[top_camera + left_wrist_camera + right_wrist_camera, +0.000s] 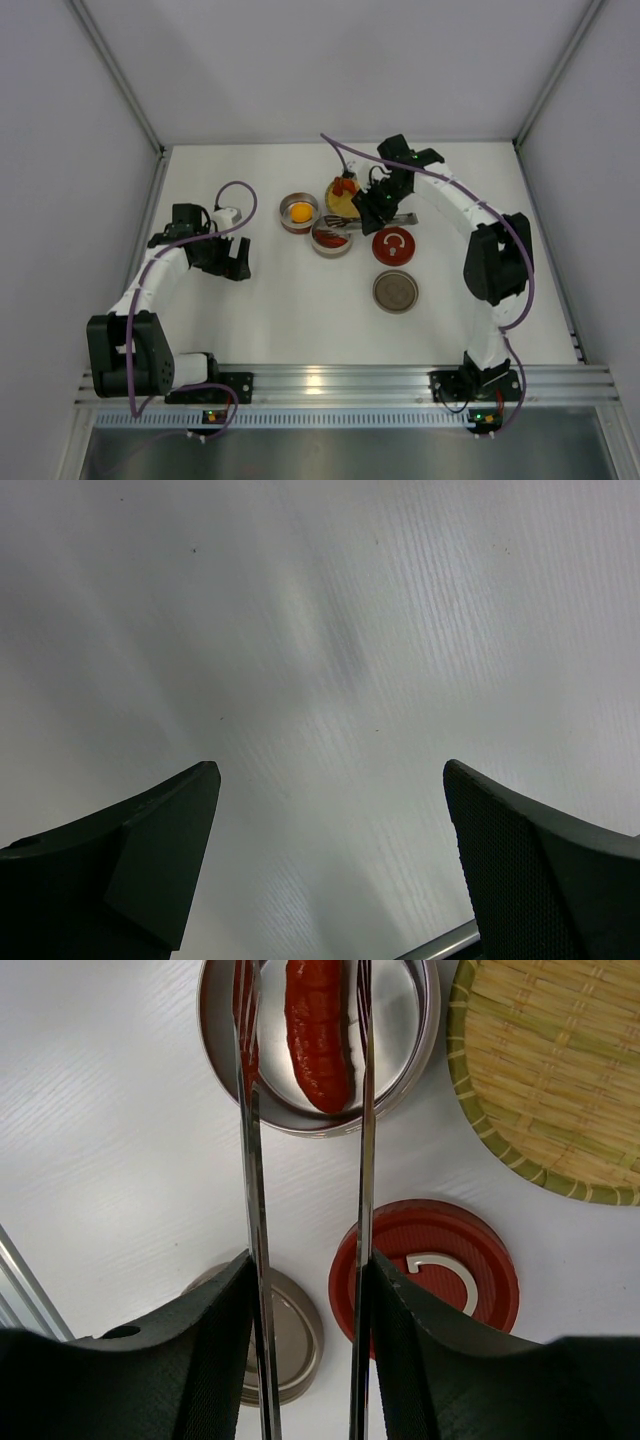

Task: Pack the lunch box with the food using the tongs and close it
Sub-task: Place the fake food in the packing box, then pick up the fake food from the plate.

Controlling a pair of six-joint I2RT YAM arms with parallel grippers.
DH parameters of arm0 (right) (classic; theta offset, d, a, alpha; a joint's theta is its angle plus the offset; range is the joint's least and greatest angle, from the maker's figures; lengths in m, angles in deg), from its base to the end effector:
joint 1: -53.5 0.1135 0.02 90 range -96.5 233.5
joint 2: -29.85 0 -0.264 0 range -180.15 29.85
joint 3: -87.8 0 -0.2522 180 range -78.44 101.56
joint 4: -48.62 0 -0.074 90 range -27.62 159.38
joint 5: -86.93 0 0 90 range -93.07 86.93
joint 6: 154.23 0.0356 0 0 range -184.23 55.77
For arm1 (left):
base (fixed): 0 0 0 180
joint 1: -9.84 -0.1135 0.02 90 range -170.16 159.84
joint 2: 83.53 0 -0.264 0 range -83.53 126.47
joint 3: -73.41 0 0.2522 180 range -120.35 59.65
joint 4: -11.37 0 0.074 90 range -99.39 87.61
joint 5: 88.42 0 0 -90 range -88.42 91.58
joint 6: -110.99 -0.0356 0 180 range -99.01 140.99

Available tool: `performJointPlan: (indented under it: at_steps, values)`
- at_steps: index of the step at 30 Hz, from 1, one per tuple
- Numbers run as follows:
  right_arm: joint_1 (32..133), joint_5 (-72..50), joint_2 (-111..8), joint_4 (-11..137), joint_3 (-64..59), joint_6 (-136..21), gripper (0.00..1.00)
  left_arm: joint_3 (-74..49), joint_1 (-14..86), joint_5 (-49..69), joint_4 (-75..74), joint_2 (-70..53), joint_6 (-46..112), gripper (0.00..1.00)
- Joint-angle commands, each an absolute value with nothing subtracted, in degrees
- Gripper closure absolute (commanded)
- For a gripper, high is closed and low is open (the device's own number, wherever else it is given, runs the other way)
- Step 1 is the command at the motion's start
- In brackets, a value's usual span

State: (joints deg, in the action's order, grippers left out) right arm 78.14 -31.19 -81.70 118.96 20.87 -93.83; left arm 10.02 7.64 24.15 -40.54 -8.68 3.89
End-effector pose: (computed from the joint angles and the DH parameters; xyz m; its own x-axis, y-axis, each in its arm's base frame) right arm 0.3631 0.1850 0.2675 -0.4789 -0.6989 -0.5312 -0.8729 0.4433 0.2037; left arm 0.2464 -0.0042 0.2227 -0.8136 0.2405 -0.5293 0.3931 0.8983 -0.1961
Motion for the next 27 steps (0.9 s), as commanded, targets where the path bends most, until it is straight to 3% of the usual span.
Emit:
performJointPlan:
  at_steps: [1,12,18,27]
  values:
    - [79.16,-33.31,-79.84,117.92,24.21,-93.5,0.54,8.58,7.73,24.08,-39.48,-10.58,3.15,0.02]
    - [75.65,-32.7,-76.59,116.35,30.89,-87.26,0.55,8.67,7.73,24.08,-39.92,-11.37,2.79,0.02]
    - [75.12,-19.1,-79.65,111.34,31.95,-82.87,0.56,8.67,7.73,24.08,-39.66,-10.85,2.88,0.02]
    - [74.77,-10.02,-84.58,107.47,33.36,-81.02,0.57,8.67,7.73,24.0,-39.57,-10.49,2.97,0.02]
